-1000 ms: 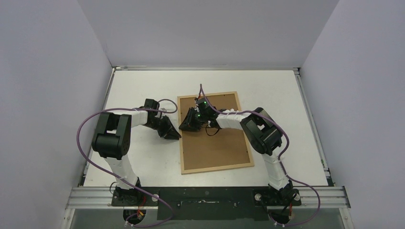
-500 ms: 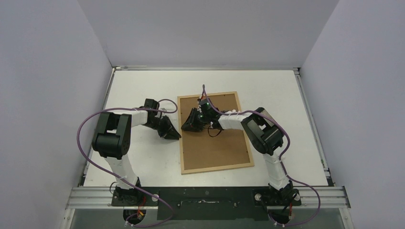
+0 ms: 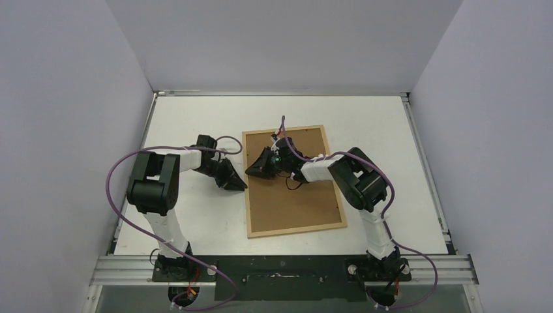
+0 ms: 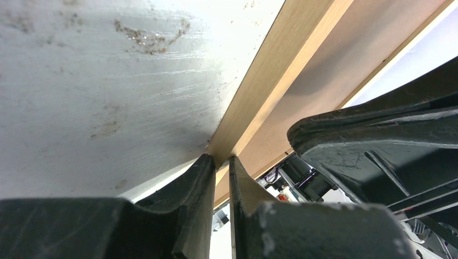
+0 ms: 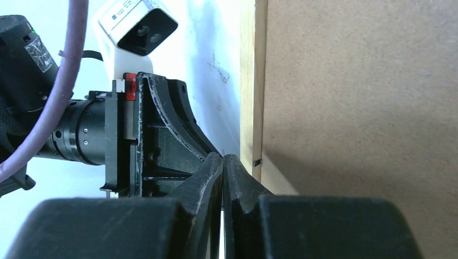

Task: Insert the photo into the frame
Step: Install the photo frame at the center of the board.

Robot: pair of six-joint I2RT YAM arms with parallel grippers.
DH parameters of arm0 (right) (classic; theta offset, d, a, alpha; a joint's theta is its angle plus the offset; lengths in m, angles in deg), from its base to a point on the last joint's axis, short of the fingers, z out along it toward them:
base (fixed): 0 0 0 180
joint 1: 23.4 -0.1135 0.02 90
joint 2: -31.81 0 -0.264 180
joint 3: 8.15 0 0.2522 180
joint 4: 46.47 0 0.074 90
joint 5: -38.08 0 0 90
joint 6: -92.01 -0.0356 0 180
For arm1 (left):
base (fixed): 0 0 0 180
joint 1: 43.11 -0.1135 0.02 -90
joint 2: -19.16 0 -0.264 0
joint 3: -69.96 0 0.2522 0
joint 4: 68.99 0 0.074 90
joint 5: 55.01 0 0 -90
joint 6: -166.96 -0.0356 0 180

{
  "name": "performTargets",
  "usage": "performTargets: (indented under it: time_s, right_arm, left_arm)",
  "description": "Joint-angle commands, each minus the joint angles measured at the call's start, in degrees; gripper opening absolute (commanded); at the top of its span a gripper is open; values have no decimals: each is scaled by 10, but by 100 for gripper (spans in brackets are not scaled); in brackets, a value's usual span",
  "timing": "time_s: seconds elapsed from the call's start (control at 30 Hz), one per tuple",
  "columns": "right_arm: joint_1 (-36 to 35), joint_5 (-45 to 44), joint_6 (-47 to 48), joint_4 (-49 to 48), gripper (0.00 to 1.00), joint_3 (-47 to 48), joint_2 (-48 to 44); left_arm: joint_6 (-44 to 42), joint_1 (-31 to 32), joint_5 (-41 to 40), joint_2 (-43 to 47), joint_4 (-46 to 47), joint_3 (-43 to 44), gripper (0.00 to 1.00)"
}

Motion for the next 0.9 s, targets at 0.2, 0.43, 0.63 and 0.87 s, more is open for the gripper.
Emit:
performTargets:
  time_s: [0.2,0.43,0.63,0.87]
  right_arm:
    - [-7,5,2,-17,0,5,1]
    - [-11,7,9,10,0,16,14]
    - [-13,-4,22,48,0,21,17]
    - [-12,-14,40,101,0,26,27]
  left_arm:
    - [-38,-4,-155,-44,-18,-22,12]
    - [-39,-5,-154,-47,-18,-21,12]
    - [-41,-7,-153,-49,-18,-20,12]
    - [-41,-9,-152,-52,-18,-19,12]
